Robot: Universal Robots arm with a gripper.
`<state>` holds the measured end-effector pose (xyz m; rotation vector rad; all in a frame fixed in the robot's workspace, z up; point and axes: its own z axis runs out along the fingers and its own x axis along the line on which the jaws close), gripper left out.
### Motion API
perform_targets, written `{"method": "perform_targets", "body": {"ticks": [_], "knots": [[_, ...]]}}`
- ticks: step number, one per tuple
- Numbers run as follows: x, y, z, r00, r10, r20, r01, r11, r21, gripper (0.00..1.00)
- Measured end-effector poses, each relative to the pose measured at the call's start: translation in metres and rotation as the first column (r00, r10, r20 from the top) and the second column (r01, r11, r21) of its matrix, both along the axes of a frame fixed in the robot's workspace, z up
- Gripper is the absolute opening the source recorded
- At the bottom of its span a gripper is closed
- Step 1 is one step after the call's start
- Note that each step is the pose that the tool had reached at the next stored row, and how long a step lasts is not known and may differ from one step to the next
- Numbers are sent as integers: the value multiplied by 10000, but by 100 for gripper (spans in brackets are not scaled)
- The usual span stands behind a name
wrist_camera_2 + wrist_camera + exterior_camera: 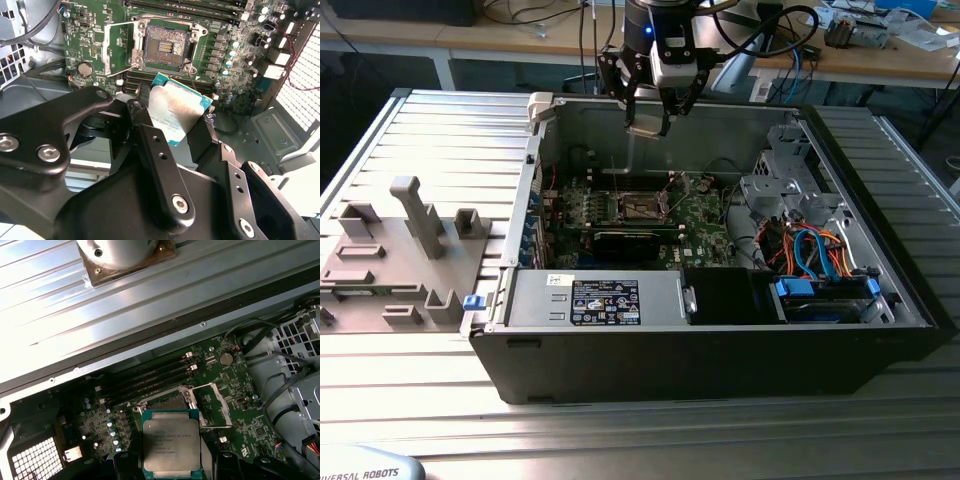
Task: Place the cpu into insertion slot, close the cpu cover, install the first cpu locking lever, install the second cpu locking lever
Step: 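Place the cpu into insertion slot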
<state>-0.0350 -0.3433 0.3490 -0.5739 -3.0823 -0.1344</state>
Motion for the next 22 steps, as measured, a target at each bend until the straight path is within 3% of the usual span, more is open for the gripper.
{"method": "perform_targets", "body": {"ticks": [22], "knots": [[0,0,-1,9998,-195,0,195,9998,0,54]]}}
